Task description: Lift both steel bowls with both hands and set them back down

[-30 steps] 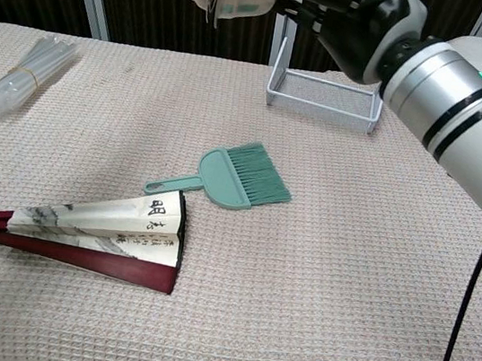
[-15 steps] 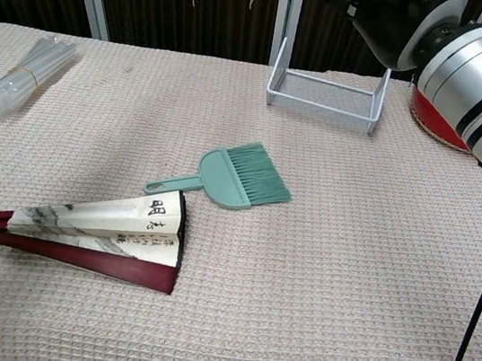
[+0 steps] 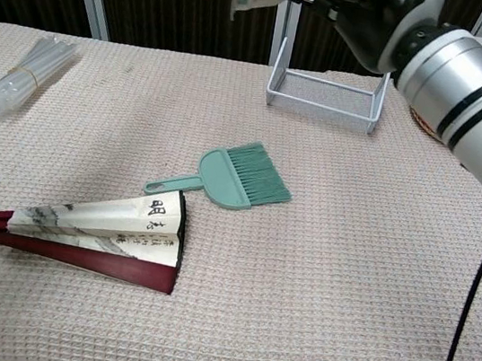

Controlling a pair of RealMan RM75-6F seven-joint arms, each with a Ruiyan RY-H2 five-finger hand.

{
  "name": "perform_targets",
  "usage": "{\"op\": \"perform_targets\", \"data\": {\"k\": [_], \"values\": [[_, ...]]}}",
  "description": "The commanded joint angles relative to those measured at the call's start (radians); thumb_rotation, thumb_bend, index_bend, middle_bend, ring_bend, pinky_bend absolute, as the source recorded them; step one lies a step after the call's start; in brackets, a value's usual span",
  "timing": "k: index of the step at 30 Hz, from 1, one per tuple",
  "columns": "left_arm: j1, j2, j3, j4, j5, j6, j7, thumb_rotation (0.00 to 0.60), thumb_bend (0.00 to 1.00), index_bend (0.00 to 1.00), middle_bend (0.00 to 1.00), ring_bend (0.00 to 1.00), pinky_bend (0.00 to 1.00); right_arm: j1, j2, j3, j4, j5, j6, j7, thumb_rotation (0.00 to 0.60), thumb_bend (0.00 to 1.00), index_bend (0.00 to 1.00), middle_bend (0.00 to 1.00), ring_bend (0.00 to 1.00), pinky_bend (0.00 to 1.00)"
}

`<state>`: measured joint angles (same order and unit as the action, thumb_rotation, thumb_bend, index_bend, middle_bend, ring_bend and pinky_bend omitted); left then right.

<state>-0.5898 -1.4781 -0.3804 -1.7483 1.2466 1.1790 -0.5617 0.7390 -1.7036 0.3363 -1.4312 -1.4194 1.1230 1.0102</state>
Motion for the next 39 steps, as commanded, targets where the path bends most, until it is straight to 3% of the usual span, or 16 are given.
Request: {"op": "perform_targets", "data": {"k": [1,5,11,20,30,33,37,39], "values": [[0.029,0.033,0.044,0.105,0.014,0.018,0.076,0.6,0.1,0.41,0.46,0.42,0.54,-0.081,0.099,-0.08,-0.023,-0.009,0.041,-0.179,0.6,0.25,0.29,0.32,0.25,0.33],[0.023,0.047,0.128,0.321,0.1,-0.006,0.178,0.6,0.1,0.41,0.48,0.43,0.54,-0.147,0.291,-0.196,-0.127,0.031,-0.048,-0.39,0.6,0.26,0.29,0.3,0.18,0.28],[-0.015,0.042,0.228,0.515,0.197,-0.07,0.369,0.6,0.1,0.41,0.49,0.44,0.55,-0.207,0.425,-0.28,-0.256,0.181,-0.109,-0.703,0.6,0.27,0.29,0.3,0.18,0.26],[-0.041,-0.056,0.308,0.714,0.267,-0.088,0.58,0.6,0.1,0.41,0.49,0.44,0.54,-0.182,0.431,-0.317,-0.3,0.364,-0.205,-0.989,0.6,0.28,0.28,0.29,0.18,0.24],[-0.082,-0.056,0.342,0.709,0.255,-0.217,0.598,0.6,0.1,0.38,0.47,0.41,0.5,-0.13,0.416,-0.307,-0.312,0.494,-0.246,-1.153,0.6,0.29,0.23,0.28,0.17,0.23],[-0.092,-0.053,0.347,0.704,0.242,-0.256,0.598,0.6,0.09,0.34,0.4,0.36,0.45,-0.121,0.417,-0.307,-0.317,0.519,-0.259,-1.172,0.6,0.27,0.15,0.24,0.13,0.19],[-0.102,-0.036,0.348,0.679,0.22,-0.299,0.596,0.6,0.01,0.14,0.06,0.12,0.22,-0.119,0.419,-0.295,-0.313,0.516,-0.267,-1.161,0.6,0.12,0.0,0.03,0.0,0.03],[-0.101,-0.028,0.344,0.67,0.21,-0.303,0.598,0.6,0.0,0.06,0.0,0.05,0.16,-0.13,0.416,-0.287,-0.313,0.496,-0.248,-1.143,0.6,0.03,0.0,0.0,0.0,0.0]]}}
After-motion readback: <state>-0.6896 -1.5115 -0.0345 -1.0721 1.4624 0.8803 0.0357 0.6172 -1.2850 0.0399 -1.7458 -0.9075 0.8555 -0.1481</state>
